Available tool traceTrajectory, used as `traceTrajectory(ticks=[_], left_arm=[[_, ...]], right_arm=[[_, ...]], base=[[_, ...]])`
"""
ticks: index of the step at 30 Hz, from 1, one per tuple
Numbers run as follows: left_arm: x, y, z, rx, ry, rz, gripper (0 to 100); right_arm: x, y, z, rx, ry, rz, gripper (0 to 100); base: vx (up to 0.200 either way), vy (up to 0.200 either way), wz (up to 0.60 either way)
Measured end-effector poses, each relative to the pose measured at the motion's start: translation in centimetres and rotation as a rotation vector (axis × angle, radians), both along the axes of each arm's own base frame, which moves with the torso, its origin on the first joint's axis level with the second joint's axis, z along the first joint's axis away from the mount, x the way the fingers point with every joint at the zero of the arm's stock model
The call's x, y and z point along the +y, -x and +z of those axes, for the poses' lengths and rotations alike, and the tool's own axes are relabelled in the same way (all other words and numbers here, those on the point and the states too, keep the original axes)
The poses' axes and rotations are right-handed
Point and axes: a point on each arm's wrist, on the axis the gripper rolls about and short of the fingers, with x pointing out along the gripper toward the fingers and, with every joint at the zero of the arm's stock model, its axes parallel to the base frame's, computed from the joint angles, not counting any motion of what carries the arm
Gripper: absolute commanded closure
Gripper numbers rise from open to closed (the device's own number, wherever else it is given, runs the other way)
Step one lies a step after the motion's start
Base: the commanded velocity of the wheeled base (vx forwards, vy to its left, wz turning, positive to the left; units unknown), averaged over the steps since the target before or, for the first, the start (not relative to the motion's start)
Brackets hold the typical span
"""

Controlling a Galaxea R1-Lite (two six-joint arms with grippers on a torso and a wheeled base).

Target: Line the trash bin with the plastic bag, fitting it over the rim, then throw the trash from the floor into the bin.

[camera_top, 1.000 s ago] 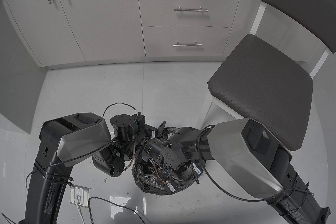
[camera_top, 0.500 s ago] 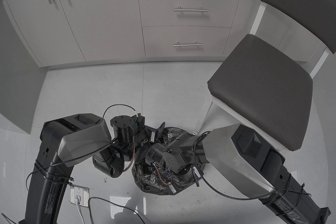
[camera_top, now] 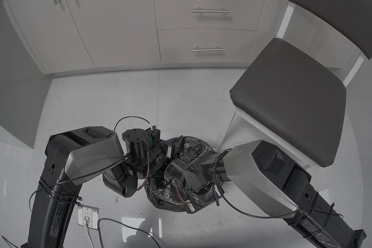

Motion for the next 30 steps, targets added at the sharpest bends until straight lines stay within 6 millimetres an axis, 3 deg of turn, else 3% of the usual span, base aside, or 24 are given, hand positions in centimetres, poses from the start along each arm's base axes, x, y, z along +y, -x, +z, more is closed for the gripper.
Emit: traceTrajectory(ticks=[10,15,21,30], left_arm=[[0.0,0.0,0.0,0.001,0.000,0.000,0],[0.0,0.0,0.0,0.003,0.000,0.000,0],[0.1,0.0,0.0,0.003,-0.001,0.001,0],[0.0,0.0,-0.1,0.003,-0.001,-0.001,0]], right_arm=[[0.4,0.9,2.0,0.007,0.006,0.015,0],[1.6,1.4,6.5,-0.082,-0.093,0.039,0],[3.8,1.6,10.2,-0.246,-0.262,0.086,0],[4.5,2.2,11.2,-0.281,-0.286,0.119,0]], base=[[0.000,0.000,0.00],[0.000,0.000,0.00],[0.000,0.000,0.00],[0.000,0.000,0.00]])
